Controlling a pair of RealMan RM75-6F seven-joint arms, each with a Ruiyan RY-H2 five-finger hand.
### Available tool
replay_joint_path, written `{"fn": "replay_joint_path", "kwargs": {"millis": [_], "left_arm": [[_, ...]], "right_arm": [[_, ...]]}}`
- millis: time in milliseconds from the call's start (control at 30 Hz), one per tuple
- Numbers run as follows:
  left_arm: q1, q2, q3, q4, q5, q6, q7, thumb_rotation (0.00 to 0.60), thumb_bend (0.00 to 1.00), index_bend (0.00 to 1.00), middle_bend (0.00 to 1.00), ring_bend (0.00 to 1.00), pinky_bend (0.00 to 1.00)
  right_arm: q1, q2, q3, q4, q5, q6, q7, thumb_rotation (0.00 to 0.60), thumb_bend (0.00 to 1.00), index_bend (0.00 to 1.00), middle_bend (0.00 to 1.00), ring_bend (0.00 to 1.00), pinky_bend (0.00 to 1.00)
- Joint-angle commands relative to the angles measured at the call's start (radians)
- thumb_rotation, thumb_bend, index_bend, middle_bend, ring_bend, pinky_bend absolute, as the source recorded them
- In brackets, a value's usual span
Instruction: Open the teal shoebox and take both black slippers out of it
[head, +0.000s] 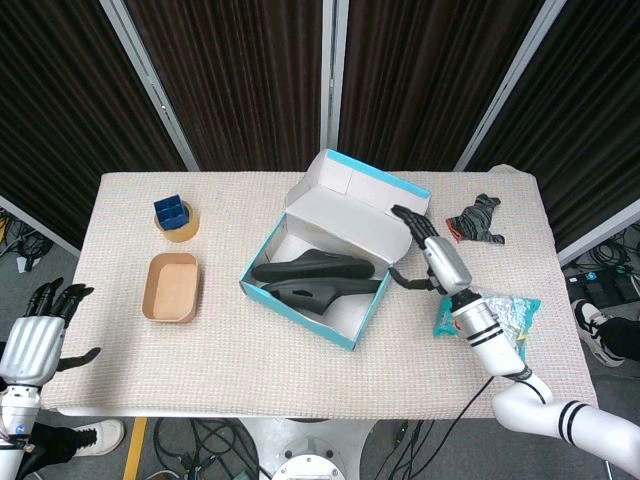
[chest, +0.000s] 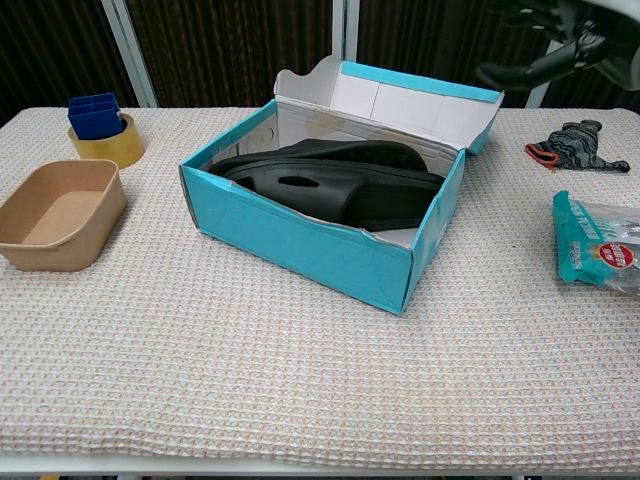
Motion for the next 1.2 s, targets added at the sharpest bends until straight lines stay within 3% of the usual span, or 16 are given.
{"fn": "replay_joint_path", "kwargs": {"millis": [33, 167, 367, 633, 800, 900, 1000, 1200], "left_arm": [[0.004, -0.003, -0.002, 0.006, -0.008, 0.004, 0.001, 0.600, 0.02, 0.18, 0.15, 0.02, 0.09], [0.008, -0.005, 0.003, 0.011, -0.009, 0.005, -0.005, 0.600, 0.02, 0.18, 0.15, 0.02, 0.09], [0.012, -0.007, 0.005, 0.024, -0.018, 0.002, -0.019, 0.600, 0.02, 0.18, 0.15, 0.02, 0.09], [0.010, -0.016, 0.005, 0.048, -0.023, -0.007, -0.043, 0.600, 0.02, 0.18, 0.15, 0.02, 0.09], [0.009, -0.021, 0.005, 0.063, -0.028, -0.014, -0.057, 0.600, 0.02, 0.18, 0.15, 0.02, 0.09], [0.008, -0.025, 0.005, 0.070, -0.030, -0.018, -0.062, 0.600, 0.02, 0.18, 0.15, 0.02, 0.09], [0.007, -0.027, 0.005, 0.072, -0.032, -0.020, -0.065, 0.600, 0.02, 0.18, 0.15, 0.02, 0.09], [0.009, -0.026, 0.003, 0.072, -0.035, -0.018, -0.065, 0.600, 0.02, 0.18, 0.15, 0.02, 0.09]], "right_arm": [[0.085, -0.043, -0.078, 0.036, -0.100, -0.074, -0.224, 0.600, 0.12, 0.00, 0.06, 0.00, 0.00], [0.132, -0.118, -0.075, 0.100, -0.110, -0.092, -0.368, 0.600, 0.10, 0.01, 0.06, 0.00, 0.00], [0.181, -0.211, -0.082, 0.186, -0.105, -0.121, -0.488, 0.600, 0.10, 0.02, 0.06, 0.00, 0.00], [0.239, -0.351, -0.072, 0.337, -0.103, -0.112, -0.509, 0.600, 0.10, 0.03, 0.05, 0.00, 0.00], [0.273, -0.439, -0.083, 0.468, -0.136, -0.073, -0.475, 0.600, 0.11, 0.15, 0.09, 0.00, 0.00], [0.287, -0.500, -0.098, 0.569, -0.167, -0.022, -0.443, 0.600, 0.18, 0.26, 0.15, 0.00, 0.00], [0.298, -0.558, -0.106, 0.669, -0.187, 0.029, -0.398, 0.600, 0.35, 0.38, 0.23, 0.04, 0.00], [0.315, -0.638, -0.097, 0.815, -0.193, 0.121, -0.300, 0.600, 0.62, 0.51, 0.33, 0.12, 0.00]]}}
